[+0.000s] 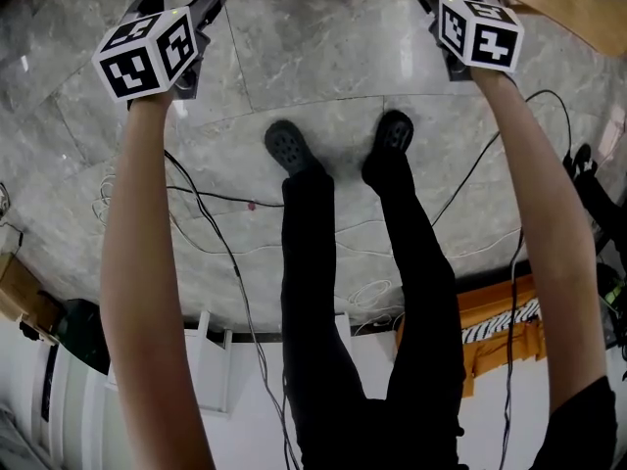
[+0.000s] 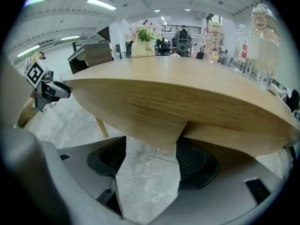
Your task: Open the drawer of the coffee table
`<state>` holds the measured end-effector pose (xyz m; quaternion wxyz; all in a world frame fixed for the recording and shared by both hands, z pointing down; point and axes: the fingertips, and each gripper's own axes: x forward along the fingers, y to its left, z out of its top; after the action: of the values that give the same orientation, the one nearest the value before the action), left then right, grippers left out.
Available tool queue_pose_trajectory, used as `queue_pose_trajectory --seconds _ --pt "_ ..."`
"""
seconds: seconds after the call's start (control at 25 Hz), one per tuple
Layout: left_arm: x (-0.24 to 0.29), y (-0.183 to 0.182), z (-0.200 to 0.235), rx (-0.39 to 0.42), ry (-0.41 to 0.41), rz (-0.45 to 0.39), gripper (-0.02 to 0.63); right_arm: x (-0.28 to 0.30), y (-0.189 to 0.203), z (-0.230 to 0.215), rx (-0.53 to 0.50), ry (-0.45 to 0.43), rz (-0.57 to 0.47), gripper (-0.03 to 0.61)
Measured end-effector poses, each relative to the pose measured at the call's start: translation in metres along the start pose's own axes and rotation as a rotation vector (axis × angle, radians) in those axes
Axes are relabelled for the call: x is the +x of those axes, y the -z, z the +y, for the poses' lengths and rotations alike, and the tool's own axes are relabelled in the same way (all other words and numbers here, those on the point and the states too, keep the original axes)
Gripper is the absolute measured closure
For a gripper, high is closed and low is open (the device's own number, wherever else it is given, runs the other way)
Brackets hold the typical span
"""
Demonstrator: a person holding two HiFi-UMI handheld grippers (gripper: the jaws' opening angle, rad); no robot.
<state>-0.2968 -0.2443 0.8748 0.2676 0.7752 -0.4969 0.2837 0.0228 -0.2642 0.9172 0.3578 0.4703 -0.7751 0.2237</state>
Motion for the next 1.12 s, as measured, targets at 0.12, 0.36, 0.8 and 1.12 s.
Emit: queue_pose_trajectory --seconds 0.12,0.36,0.8,1.12 --pt "0.004 -0.003 -0.008 0.043 -0.020 0.010 0.210 0.001 0.001 0.002 -0.046 -0.015 0.014 0.296" --pt "0.006 0.001 -0.007 0.056 -0.068 0.019 0.207 -0.001 0.002 0.002 0.005 -0.025 0.015 0.296" --pt "-0.015 0.023 -0.020 0.048 -0.080 0.036 0.207 -0.019 0.022 0.017 -0.086 -0.063 0.079 0.296" --pt "-0.035 0.051 -0.035 0.049 -0.107 0.068 0.209 -0.040 0.049 0.031 -0.070 -0.110 0.114 0.296"
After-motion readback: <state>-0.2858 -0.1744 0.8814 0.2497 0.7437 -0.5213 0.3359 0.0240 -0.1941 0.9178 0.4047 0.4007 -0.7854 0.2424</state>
